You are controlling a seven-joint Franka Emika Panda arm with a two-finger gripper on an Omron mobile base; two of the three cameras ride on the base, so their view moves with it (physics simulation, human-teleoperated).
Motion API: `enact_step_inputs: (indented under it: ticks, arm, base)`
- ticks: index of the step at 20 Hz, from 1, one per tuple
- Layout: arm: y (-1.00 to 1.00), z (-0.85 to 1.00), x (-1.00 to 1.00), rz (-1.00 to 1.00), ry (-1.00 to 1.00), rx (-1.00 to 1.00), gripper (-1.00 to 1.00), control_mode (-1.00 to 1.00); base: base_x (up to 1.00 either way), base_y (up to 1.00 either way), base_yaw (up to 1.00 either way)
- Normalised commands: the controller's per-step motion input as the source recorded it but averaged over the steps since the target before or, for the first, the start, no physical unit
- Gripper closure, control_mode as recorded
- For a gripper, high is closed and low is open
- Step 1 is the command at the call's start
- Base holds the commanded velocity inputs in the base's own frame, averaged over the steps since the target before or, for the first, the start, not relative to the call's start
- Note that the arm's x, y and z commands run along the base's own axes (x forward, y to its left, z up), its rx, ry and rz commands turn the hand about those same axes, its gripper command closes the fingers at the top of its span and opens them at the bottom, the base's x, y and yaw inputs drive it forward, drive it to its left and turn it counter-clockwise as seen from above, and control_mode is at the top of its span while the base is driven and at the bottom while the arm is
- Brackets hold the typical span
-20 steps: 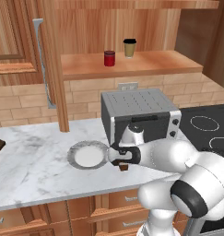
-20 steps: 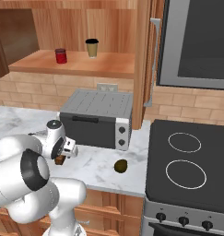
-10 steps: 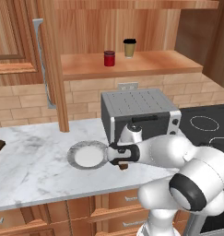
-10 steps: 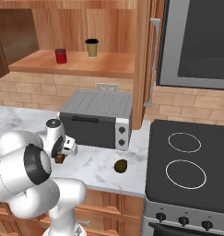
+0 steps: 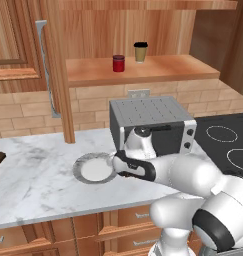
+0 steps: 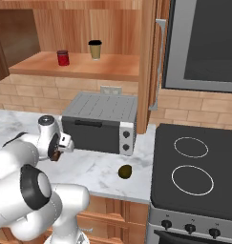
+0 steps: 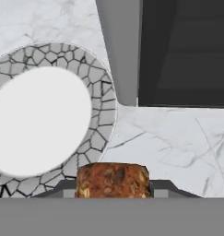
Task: Pick the avocado and bread from the counter and place them on the plate. Then pick the jam from the cabinet and place it next to the plate. Lastly close the cabinet door.
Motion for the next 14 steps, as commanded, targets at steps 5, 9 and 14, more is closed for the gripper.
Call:
enact_step_inputs:
  ticks: [5, 9, 14]
  arm:
    - [0.55, 0.42, 0.00, -0.01, -0.07, 0.02, 1.00, -1.00]
    - [0.61, 0.38, 0.07, -0.02, -0.06, 0.02, 1.00, -1.00]
    - [0.55, 0.00, 0.28, 0.00, -0.01, 0.01, 1.00, -1.00]
  base:
    - [0.00, 0.00, 0.00]
    - [0.00, 0.00, 0.00]
    - [0.00, 0.00, 0.00]
